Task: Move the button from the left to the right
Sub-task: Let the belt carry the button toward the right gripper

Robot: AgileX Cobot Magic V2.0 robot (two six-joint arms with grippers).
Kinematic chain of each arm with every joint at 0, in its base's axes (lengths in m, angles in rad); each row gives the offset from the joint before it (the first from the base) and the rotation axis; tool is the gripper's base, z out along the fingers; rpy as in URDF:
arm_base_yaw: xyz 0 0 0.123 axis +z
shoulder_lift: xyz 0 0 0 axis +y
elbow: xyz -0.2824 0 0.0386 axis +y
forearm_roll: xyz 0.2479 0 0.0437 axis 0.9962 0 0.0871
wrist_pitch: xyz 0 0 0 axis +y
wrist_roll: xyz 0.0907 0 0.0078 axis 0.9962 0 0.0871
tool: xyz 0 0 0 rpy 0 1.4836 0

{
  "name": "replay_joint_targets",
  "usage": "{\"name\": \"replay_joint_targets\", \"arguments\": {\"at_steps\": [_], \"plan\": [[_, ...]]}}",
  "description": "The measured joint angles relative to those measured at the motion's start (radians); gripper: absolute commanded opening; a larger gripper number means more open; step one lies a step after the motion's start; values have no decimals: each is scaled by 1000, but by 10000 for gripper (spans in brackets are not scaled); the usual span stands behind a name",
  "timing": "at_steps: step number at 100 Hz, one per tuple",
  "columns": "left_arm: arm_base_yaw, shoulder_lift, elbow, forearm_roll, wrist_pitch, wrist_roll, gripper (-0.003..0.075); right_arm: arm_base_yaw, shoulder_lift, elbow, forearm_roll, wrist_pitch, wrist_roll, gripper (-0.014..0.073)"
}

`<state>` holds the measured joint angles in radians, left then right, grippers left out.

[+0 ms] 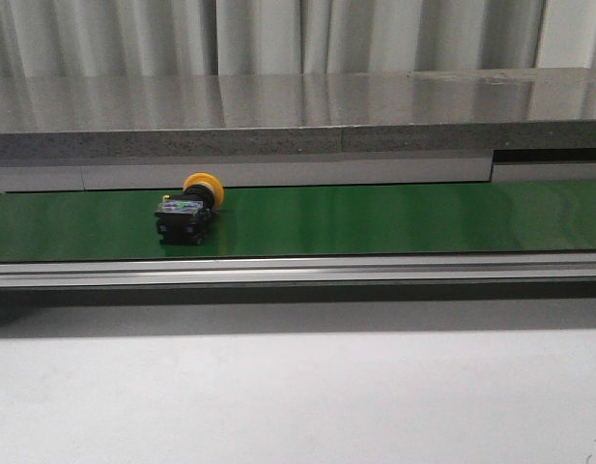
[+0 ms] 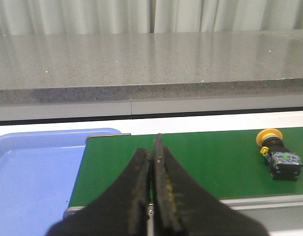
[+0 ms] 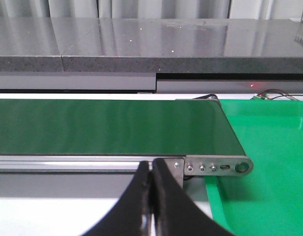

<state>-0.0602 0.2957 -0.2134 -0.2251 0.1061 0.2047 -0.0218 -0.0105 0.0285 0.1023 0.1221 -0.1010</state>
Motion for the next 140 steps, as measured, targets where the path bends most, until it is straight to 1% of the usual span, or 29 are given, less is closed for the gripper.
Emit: {"name": "replay_joint_targets", "arguments": {"at_steps": [11,24,43,58,72,93,105,121,140], "plan": [[0,0,0,0,0,0,-20,0,0,0,0,-23,0,-68],[0,0,0,0,0,0,-20,0,0,-23,0,-12,0,-68],[0,0,0,0,0,0,-20,0,0,-133,10,40,0,-68],[0,0,0,0,0,0,-20,0,45,-268,14,135,0,-68],[0,0,0,0,0,0,-20,0,190,-417,14,274,0,-68],[0,0,0,0,0,0,-20,0,480,-658,14,522,0,-68],[0,0,0,0,0,0,-20,0,652,-773,23,619,0,-68],[0,0,0,0,0,0,-20,0,823,-858,90,657,0,-68],[0,0,0,0,0,0,-20,0,976,-870,160,660,0,-65]]}}
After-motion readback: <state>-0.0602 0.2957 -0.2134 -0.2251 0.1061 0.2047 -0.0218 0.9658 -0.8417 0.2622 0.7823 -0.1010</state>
